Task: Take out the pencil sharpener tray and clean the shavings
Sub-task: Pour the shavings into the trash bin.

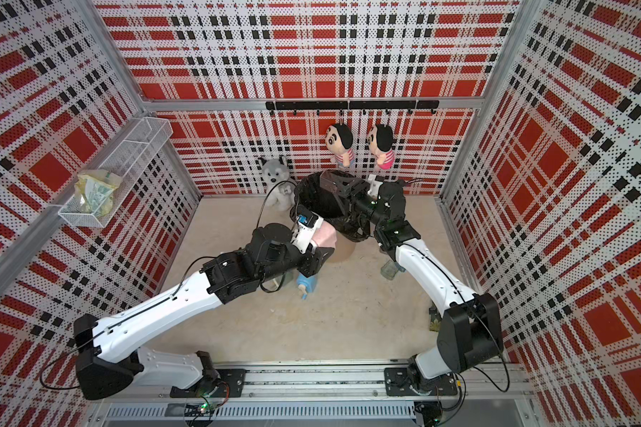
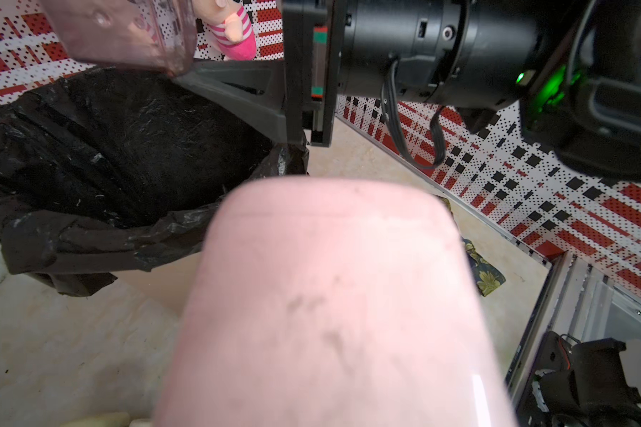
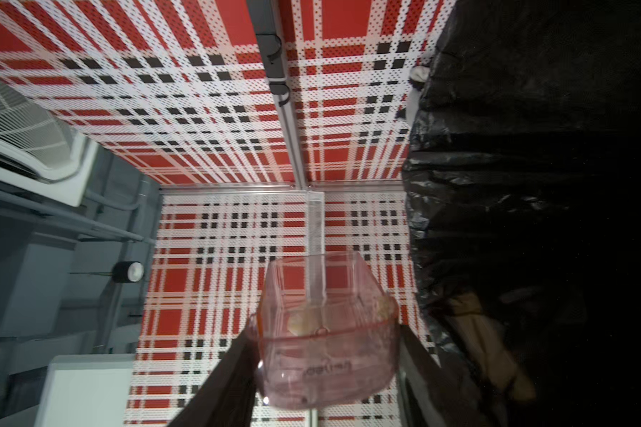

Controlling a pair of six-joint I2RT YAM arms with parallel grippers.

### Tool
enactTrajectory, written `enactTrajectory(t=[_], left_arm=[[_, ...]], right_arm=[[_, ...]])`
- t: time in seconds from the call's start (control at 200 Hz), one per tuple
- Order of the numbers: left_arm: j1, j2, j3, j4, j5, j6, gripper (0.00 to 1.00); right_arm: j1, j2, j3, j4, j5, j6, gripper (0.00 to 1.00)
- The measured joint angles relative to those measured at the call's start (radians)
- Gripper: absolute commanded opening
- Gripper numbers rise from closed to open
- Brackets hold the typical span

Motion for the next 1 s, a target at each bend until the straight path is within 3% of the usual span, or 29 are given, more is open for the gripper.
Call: enactTrajectory(t=[0.205, 0.456, 0.762, 1.002], left_arm=[[0.0, -0.001, 0.0, 0.0, -0.002, 0.0, 0.45], [0.0, -0.001, 0.0, 0.0, -0.002, 0.0, 0.45], [0.0, -0.001, 0.0, 0.001, 0.0, 0.0, 0.45], [0.0, -0.001, 0.0, 0.002, 0.002, 0.0, 0.46]], right_arm=[[-0.028, -0.013, 0.035, -0.163, -0.043, -0.096, 0.54], [-0.037, -0.019, -0.085, -0.049, -0.125, 0.113, 0.54], [-0.037, -0.021, 0.05, -0.051, -0.15, 0.235, 0.55], [-0.043, -0.034, -0.005, 0.005, -0.141, 0.323, 0.55]])
